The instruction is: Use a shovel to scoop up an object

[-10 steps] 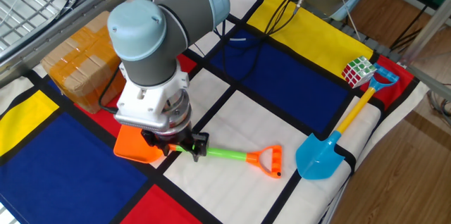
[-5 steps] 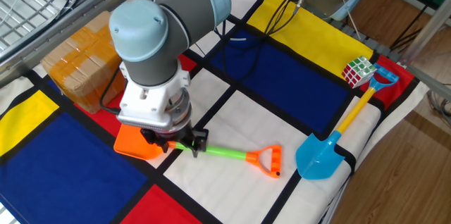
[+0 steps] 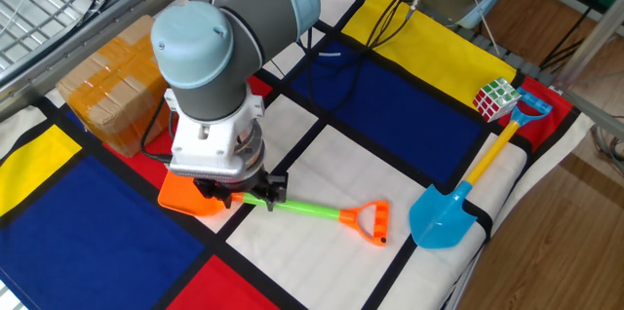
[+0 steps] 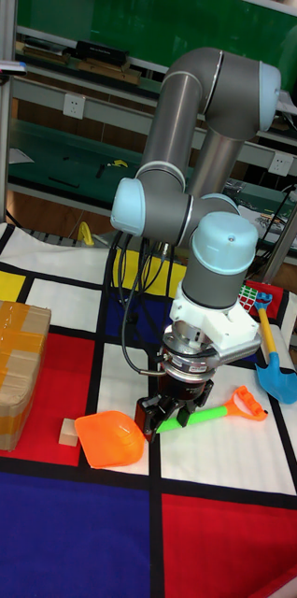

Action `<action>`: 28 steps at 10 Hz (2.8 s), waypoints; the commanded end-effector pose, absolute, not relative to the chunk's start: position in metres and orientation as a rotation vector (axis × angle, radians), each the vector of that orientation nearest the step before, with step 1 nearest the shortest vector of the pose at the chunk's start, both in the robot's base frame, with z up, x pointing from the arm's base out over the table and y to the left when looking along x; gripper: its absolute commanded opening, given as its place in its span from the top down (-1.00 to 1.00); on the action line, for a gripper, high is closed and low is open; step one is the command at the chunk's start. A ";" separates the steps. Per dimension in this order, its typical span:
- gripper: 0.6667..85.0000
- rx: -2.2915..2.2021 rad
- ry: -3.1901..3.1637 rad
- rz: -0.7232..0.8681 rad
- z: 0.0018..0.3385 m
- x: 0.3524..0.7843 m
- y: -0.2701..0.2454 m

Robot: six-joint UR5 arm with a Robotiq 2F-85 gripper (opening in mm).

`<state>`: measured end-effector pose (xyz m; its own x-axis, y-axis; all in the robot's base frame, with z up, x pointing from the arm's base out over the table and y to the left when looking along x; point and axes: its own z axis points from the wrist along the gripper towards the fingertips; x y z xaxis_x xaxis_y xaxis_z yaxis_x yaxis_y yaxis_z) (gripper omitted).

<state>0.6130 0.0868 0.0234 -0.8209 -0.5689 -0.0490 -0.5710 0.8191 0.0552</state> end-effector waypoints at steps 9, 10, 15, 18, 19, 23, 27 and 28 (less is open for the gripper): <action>-0.72 -1.185 2.870 0.025 0.024 0.618 0.074; -0.69 -1.158 2.870 0.045 0.024 0.619 0.078; -0.70 -1.157 2.809 0.102 0.026 0.629 0.093; -0.70 -1.148 2.807 0.119 0.026 0.629 0.096; -0.71 -1.150 2.806 0.124 0.026 0.629 0.097; -0.74 -1.211 2.801 0.070 0.033 0.621 0.094; -0.75 -1.297 2.764 0.062 0.048 0.608 0.093; -0.75 -1.300 2.755 0.081 0.048 0.608 0.097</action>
<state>0.6126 0.0928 0.0416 -0.6494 -0.7550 -0.0914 -0.7581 0.6522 -0.0009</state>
